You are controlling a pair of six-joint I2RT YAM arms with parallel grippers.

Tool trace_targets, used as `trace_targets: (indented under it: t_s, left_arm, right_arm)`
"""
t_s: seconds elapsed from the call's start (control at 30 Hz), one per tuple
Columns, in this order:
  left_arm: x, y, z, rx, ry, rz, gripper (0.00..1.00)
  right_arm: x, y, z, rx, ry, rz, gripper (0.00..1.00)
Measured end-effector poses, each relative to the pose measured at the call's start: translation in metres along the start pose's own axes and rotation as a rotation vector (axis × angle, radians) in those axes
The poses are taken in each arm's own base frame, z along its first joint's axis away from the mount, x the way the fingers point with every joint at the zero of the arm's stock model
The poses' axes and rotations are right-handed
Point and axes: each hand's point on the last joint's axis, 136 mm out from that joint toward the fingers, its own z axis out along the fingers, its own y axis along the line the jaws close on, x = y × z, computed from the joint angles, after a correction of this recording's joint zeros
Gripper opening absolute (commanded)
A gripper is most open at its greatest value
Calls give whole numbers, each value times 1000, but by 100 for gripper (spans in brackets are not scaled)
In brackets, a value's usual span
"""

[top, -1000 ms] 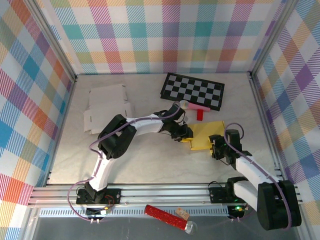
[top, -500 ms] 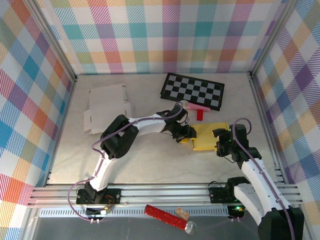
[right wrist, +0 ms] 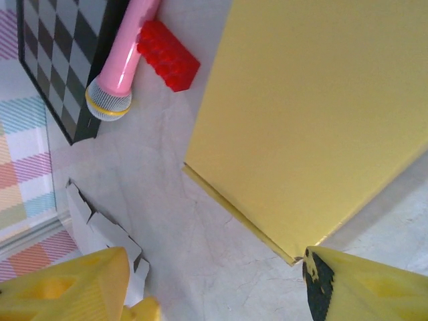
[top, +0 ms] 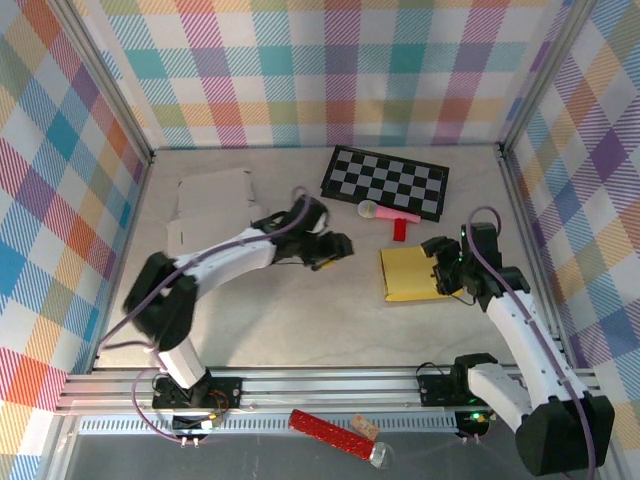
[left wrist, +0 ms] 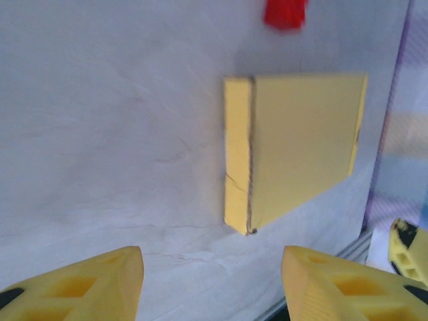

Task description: Fold the paper box

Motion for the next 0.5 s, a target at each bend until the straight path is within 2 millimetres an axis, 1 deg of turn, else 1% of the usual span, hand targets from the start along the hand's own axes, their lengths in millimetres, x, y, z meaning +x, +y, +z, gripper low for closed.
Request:
trace_targets:
  t_s: [0.07,0.1,0.17,0.23,0.27,0.33,0.4,0.5]
  left_arm:
    - [-20,30,-34,-13,-95,-85,58]
    - [-32,50,-54,-20,-157,-139,59]
    - [-50,88,-89,-34,-260,-245,59]
    - [-63,132,-117,-55,-351,-359,59]
    - [-67,153,-127,-72,-386,-414,59]
    - [-68,194,-142,-106,-440,-531,59]
    - [-63,224,-147,-139,-465,-618,59]
    - [-58,249,-146,-147,-503,-710,59]
  right_arm:
    - [7,12,4,-12,29,-46,70]
    - [14,20,7,-19,51,-76,69]
    - [30,37,15,-37,97,-142,70]
    - [50,56,26,-59,151,-212,70]
    - [59,65,31,-71,174,-240,70]
    - [79,82,44,-98,234,-293,70]
    - [93,91,56,-118,280,-317,70]
    - [100,94,69,-128,318,-322,70]
